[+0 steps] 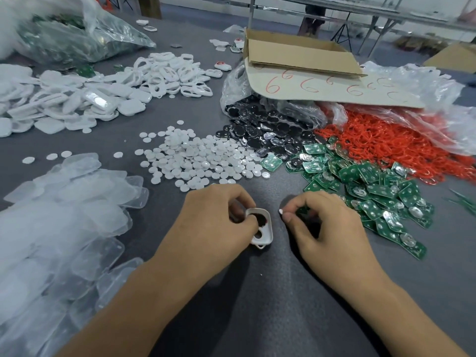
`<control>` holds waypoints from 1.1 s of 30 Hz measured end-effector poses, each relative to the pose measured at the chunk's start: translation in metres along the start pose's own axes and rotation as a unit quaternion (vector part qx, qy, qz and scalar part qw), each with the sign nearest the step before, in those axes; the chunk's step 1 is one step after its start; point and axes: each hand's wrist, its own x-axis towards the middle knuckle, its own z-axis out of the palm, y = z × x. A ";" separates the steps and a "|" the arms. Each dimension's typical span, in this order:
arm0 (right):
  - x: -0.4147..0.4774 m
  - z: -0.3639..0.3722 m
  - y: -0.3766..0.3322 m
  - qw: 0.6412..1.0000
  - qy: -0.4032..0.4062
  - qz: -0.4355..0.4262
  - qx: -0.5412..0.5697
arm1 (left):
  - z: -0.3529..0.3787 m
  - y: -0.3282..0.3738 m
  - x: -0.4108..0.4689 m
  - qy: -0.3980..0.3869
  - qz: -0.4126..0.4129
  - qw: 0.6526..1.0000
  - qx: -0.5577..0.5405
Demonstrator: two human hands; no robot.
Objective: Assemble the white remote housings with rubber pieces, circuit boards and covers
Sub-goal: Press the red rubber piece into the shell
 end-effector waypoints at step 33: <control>-0.009 -0.010 -0.021 0.993 -0.072 -0.059 0.067 | -0.002 -0.005 0.007 -0.028 0.034 0.999 -0.001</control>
